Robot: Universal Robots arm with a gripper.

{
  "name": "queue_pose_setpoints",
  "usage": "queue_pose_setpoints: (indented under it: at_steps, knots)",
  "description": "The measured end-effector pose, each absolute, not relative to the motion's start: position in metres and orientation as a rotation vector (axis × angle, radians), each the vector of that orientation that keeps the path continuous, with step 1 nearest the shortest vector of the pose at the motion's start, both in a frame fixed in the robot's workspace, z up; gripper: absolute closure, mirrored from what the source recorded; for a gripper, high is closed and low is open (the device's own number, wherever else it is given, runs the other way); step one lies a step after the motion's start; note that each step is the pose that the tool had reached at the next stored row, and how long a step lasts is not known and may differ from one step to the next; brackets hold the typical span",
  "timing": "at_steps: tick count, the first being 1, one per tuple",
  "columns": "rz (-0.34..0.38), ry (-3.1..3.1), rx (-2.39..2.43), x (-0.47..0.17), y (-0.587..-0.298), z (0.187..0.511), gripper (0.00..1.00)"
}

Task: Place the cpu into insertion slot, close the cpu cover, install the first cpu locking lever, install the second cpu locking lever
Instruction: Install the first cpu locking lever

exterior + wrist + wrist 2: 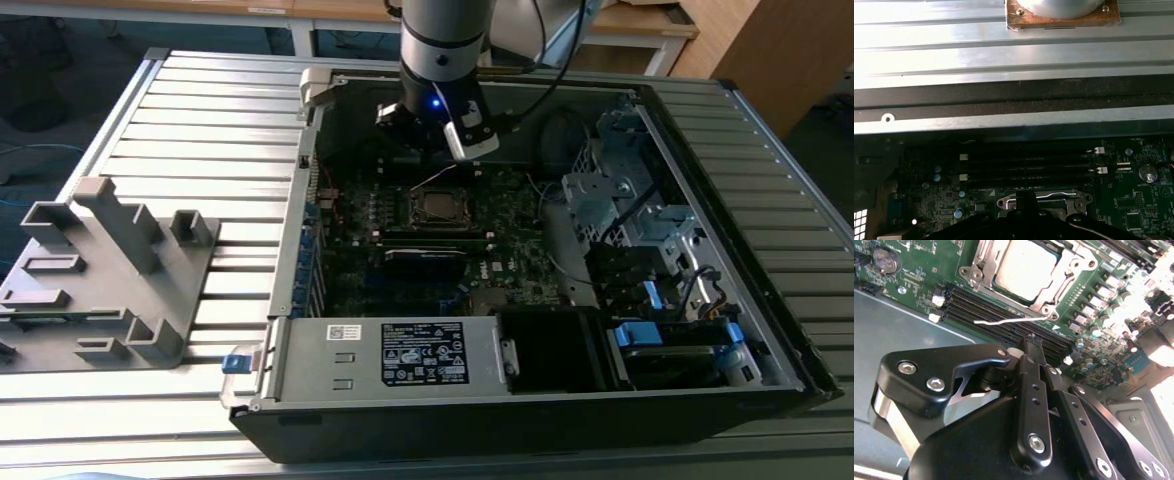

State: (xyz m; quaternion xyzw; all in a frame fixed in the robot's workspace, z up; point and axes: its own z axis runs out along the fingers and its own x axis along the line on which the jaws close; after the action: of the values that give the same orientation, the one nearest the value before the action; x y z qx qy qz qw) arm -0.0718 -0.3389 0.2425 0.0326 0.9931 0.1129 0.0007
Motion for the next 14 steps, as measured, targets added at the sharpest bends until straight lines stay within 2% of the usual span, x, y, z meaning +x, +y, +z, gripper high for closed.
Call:
queue_pose_setpoints:
  at_steps: [14]
  knots:
    - [0.354,3.119,0.102,-0.0695,-0.3389,0.2395,0.9]
